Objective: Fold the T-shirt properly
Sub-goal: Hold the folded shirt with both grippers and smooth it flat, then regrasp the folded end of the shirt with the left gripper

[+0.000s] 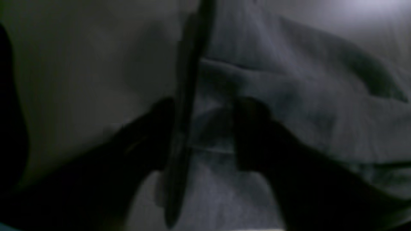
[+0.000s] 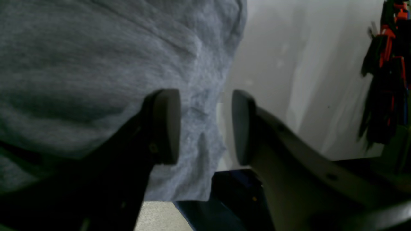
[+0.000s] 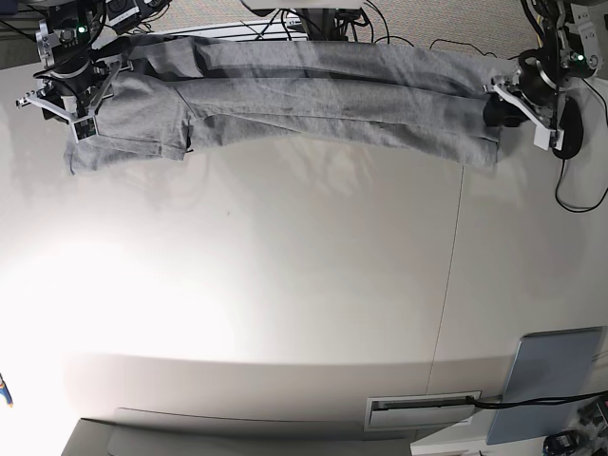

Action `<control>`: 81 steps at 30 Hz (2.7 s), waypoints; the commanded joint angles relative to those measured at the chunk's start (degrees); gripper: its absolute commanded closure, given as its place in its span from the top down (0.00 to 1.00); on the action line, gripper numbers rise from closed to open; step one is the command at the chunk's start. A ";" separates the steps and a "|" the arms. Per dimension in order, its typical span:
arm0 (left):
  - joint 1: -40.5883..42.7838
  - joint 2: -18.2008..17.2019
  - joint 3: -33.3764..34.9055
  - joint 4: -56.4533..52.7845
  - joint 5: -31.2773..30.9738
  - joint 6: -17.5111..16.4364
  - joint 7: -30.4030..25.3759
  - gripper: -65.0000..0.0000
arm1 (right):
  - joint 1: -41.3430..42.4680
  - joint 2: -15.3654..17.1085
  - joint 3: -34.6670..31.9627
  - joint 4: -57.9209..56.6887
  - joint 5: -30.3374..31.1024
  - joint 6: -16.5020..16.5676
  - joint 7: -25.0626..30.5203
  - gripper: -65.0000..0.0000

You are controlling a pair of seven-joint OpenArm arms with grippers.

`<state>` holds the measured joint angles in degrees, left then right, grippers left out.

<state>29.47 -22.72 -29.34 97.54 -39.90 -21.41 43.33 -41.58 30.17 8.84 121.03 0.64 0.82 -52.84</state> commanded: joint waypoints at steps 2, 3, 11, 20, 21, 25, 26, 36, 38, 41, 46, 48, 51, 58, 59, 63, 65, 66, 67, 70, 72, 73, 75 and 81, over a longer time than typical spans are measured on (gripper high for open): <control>-0.15 -0.96 -0.59 0.83 -0.52 -0.26 -1.40 0.56 | -0.15 0.81 0.66 0.85 -0.72 -0.68 1.01 0.40; -0.15 -0.94 -0.59 0.83 -0.57 -0.26 -1.40 0.56 | -0.15 0.81 0.66 0.85 -0.72 -0.68 1.01 0.40; -0.15 -0.76 1.42 0.28 -0.55 -1.18 -1.42 0.56 | -0.15 0.81 0.66 0.85 -0.70 -0.68 0.98 0.40; -2.82 -0.92 3.45 -8.92 2.34 -5.03 -3.23 0.55 | -0.17 0.81 0.66 0.85 -0.72 -0.68 -0.74 0.40; -2.80 -0.94 3.45 -9.35 1.53 -6.69 -2.05 0.55 | -0.17 0.81 0.66 0.85 -0.72 -0.68 -0.72 0.40; -2.80 -0.94 3.45 -9.64 -1.09 -11.98 2.32 0.55 | -0.17 0.81 0.66 0.85 -0.72 -0.68 -0.39 0.40; -2.80 -0.94 3.45 -9.64 -1.81 -12.20 2.19 0.54 | -0.17 0.81 0.66 0.85 -0.72 -0.68 -0.24 0.40; -2.82 -1.25 3.43 -9.62 3.58 -6.43 -4.68 0.40 | -0.17 0.81 0.66 0.85 -0.72 -0.68 0.00 0.40; -2.82 -1.79 3.10 -9.49 4.66 -5.33 -6.12 0.47 | -0.17 0.83 0.66 0.85 -0.70 -0.68 0.00 0.40; -2.82 -2.54 2.03 -8.00 4.35 -5.42 -6.32 0.48 | -0.17 0.81 0.66 0.85 -0.72 -0.68 0.00 0.40; -2.82 -2.89 -0.17 -4.04 4.33 -5.40 -6.16 0.48 | -0.17 0.81 0.66 0.85 -0.70 -0.68 0.00 0.40; -2.82 -2.84 -0.15 -3.98 4.37 -5.40 -6.16 0.48 | -0.17 0.81 0.66 0.85 -0.70 -0.68 0.00 0.40; -2.78 -2.84 -0.15 -4.04 4.35 -5.38 -6.14 0.48 | -0.17 0.81 0.66 0.85 -0.70 -0.68 -0.02 0.40; -2.84 -2.67 -0.04 -6.25 1.79 -5.49 -6.38 0.48 | -0.17 0.81 0.66 0.85 -0.70 -0.68 -0.11 0.40; -2.86 -2.64 -0.04 -7.19 0.96 -5.99 -6.40 0.48 | -0.17 0.81 0.66 0.85 -0.70 -0.68 -0.13 0.40; -2.82 -2.67 -0.04 -9.88 -2.27 -10.10 -5.84 0.48 | -0.17 0.81 0.66 0.85 -0.70 -0.68 -0.13 0.40; -2.82 -2.67 -0.04 -10.47 -4.59 -12.04 -5.11 0.48 | -0.17 0.81 0.66 0.85 -0.70 -0.68 -0.13 0.40; -2.82 -2.67 -0.04 -10.51 -5.81 -12.98 -4.52 0.48 | -0.17 0.81 0.66 0.85 -0.70 -0.68 -0.15 0.40; -2.82 -2.67 -0.04 -10.49 -7.17 -13.53 -3.87 0.48 | -0.17 0.81 0.66 0.85 -0.70 -0.68 -0.15 0.40; -2.86 -2.67 -0.04 -10.49 -9.88 -14.71 -2.51 0.48 | -0.17 0.81 0.66 0.85 -0.70 -0.68 -0.22 0.40; -2.82 -2.67 -0.04 -10.49 -10.29 -14.69 -2.16 0.48 | -0.17 0.81 0.66 0.85 -0.70 -0.68 -0.26 0.40; -2.82 -2.67 -0.04 -10.49 -10.29 -14.69 -2.16 0.48 | -0.17 0.81 0.66 0.85 -0.70 -0.68 -0.26 0.40; -2.82 -2.67 -0.04 -10.49 -10.29 -14.71 -2.19 0.46 | -0.17 0.81 0.66 0.85 -0.70 -0.68 -0.26 0.40; -2.82 -2.67 -0.04 -10.49 -10.29 -17.11 -2.16 0.32 | -0.17 0.81 0.66 0.85 -0.70 -0.68 -0.31 0.40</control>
<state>26.52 -24.45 -29.02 86.32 -49.17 -38.06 42.00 -41.58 30.17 8.84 121.03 0.64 0.82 -53.78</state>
